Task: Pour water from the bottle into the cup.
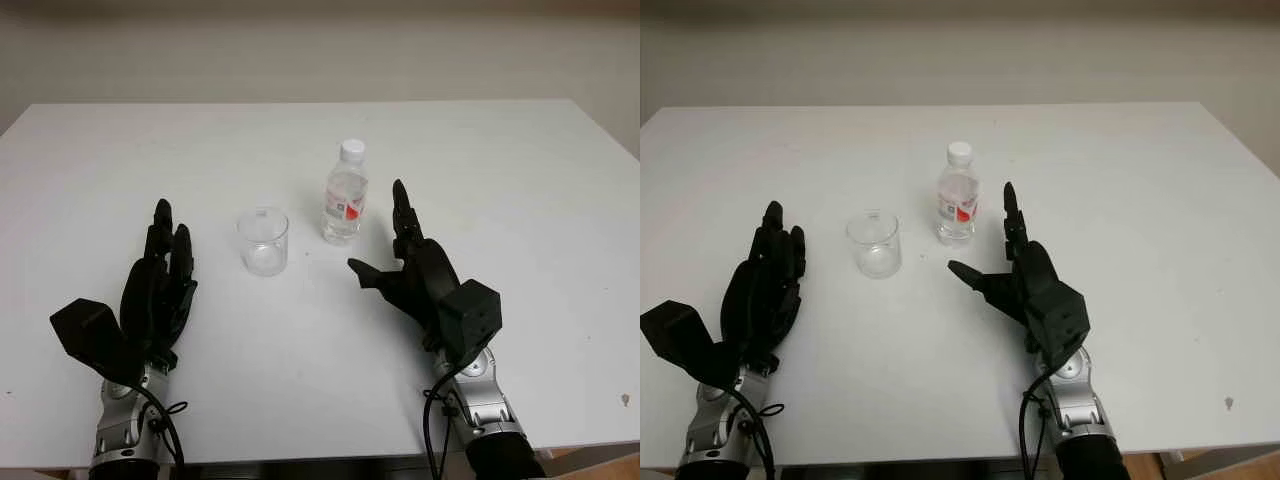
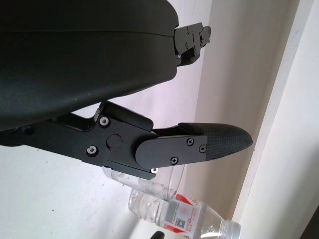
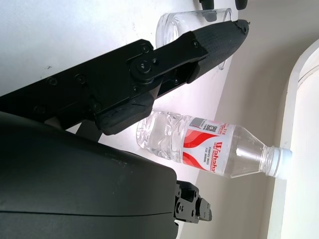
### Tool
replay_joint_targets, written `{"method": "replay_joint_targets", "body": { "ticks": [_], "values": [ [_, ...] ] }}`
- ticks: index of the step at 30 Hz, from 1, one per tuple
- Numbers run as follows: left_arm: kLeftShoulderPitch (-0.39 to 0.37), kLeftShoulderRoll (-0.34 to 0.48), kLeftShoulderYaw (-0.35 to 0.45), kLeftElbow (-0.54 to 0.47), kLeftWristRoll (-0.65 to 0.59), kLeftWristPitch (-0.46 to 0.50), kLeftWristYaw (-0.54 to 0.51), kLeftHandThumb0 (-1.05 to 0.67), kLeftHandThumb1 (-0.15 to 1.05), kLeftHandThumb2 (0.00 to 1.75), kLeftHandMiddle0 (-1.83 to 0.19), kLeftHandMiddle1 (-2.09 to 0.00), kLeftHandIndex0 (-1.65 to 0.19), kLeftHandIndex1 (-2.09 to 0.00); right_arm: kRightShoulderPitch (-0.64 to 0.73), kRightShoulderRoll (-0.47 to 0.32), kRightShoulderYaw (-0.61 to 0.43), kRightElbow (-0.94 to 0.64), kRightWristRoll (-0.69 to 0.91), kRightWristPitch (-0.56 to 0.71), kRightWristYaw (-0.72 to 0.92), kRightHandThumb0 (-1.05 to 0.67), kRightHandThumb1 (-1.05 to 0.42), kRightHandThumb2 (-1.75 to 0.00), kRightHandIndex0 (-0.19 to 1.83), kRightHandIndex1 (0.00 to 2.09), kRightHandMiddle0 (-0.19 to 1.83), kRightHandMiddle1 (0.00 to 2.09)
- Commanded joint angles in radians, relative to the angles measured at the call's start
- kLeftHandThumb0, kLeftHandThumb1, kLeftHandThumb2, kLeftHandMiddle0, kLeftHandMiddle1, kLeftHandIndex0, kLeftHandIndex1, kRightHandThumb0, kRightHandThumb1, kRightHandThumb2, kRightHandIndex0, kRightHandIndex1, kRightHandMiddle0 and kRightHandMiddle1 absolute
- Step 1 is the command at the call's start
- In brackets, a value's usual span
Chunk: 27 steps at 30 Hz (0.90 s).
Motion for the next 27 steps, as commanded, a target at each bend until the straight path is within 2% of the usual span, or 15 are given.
{"method": "replay_joint_targets", "body": {
  "ticks": [1,13,22,27],
  "values": [
    [0.043,-0.014,-0.004,0.025,0.0,0.011,0.001,-0.76,1.05,0.48,0.18,-0.05,0.16,-0.05,0.003,-0.002,-0.003,-0.008,0.001,-0.011,0.001,-0.95,-0.96,-0.05,-0.19,0.0,-0.19,0.0],
    [0.031,-0.009,0.002,0.042,0.006,0.005,0.003,-0.75,1.05,0.49,0.18,-0.05,0.18,-0.05,-0.039,0.003,0.0,0.046,-0.014,-0.026,-0.012,-0.93,-0.95,-0.05,-0.19,0.0,-0.19,0.0],
    [-0.011,0.005,0.015,0.054,-0.007,0.003,-0.007,-0.75,1.05,0.48,0.19,-0.05,0.17,-0.05,-0.264,-0.005,-0.023,0.174,-0.031,0.011,-0.064,-0.98,-0.96,-0.06,-0.19,0.0,-0.19,0.0],
    [-0.012,0.013,0.015,0.058,-0.007,-0.001,-0.015,-0.74,1.05,0.48,0.19,-0.05,0.17,-0.05,-0.393,-0.009,-0.02,0.335,-0.052,-0.032,-0.083,-0.99,-0.95,-0.05,-0.19,0.0,-0.19,0.0]
  ]
}}
